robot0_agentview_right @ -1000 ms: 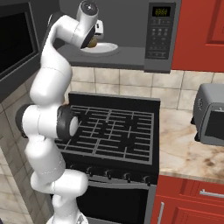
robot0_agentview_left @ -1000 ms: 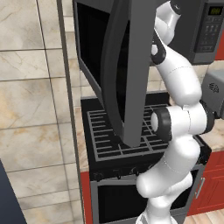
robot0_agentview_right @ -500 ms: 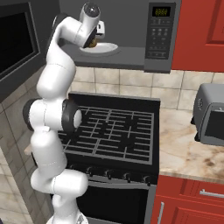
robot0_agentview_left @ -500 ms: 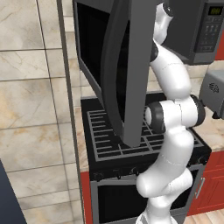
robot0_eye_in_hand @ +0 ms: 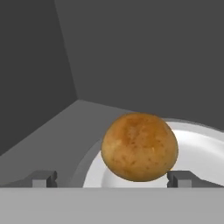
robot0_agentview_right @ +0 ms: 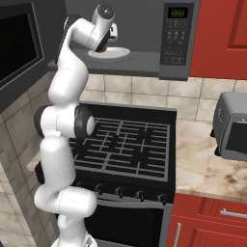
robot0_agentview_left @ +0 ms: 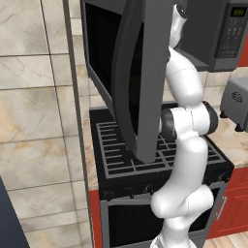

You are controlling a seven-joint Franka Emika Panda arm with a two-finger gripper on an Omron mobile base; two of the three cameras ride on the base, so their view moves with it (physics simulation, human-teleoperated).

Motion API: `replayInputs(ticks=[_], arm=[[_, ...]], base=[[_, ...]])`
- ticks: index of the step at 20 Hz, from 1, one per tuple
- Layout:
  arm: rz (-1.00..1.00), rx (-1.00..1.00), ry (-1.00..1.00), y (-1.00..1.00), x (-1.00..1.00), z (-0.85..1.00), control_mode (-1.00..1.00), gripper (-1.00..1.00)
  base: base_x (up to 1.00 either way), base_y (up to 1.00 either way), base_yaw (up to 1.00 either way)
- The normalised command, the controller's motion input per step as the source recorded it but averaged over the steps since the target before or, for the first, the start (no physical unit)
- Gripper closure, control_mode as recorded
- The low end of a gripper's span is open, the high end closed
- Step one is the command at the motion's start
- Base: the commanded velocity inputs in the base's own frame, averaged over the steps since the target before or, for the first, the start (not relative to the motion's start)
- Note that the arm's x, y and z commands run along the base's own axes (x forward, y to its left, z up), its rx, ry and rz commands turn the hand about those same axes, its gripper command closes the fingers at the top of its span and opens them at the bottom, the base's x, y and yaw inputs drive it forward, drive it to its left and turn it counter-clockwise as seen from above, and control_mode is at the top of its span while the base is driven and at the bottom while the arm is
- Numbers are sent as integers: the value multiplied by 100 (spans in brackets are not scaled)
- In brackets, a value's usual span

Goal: Retrieve the reheated potato from the microwave, then place the potato, cheese, and condiment on the cutting board.

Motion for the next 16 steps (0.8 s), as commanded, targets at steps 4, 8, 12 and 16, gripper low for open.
replayInputs(ticks=[4, 8, 12, 16], arm=[[3, 0, 2, 0, 38, 0, -100, -100], [5, 0, 7, 0, 27, -3, -100, -100], [5, 0, 5, 1, 18, 0, -100, -100], [5, 0, 3, 1, 10, 0, -100, -100]], base=[[0, 0, 0], [0, 0, 0], [0, 0, 0], [0, 0, 0]])
